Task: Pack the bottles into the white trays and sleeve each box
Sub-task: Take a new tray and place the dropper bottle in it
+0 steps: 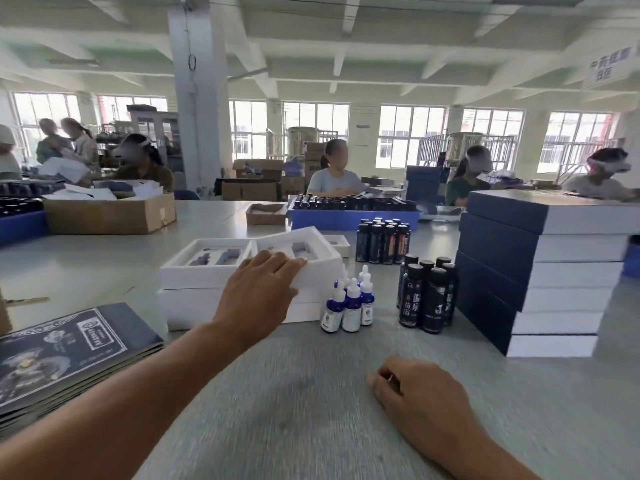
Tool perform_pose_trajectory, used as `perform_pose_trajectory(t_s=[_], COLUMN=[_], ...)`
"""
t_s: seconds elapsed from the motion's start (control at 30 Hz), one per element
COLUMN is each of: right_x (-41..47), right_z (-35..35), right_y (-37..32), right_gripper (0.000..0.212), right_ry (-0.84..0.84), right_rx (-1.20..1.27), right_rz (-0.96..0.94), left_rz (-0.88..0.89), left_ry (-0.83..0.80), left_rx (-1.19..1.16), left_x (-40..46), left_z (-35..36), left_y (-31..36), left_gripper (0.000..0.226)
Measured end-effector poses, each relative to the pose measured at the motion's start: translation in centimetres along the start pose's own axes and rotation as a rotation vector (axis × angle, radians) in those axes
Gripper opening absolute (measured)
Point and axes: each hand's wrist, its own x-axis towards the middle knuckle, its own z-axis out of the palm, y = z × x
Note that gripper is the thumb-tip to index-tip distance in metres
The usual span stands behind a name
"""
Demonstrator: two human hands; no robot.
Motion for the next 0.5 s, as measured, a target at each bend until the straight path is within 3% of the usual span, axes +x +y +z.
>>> perform_pose_trajectory(t_s=[0.13, 0.3, 0.5], right_x=[0.3, 0.4, 0.2], right_z=[0.3, 0.5, 0.3], right_y=[0.1, 0.3, 0.0], right_gripper=[0.032, 0.033, 0.027], right_ry=[0.014, 0.016, 0.021], right_rx=[-0.002, -0.044, -0.057], right_rz=[0.008, 0.010, -0.009], left_rz=[0.197, 0.354, 0.373], left_ry=[0.174, 0.101, 0.023], left_rx=[-0.116, -0.148, -0.200], left_x=[-7.0, -14.2, -16.0], left_z=[-3.9, -6.6, -6.2], left_y=[2.3, 3.8, 4.2], left_gripper=[0.046, 0.038, 0.033])
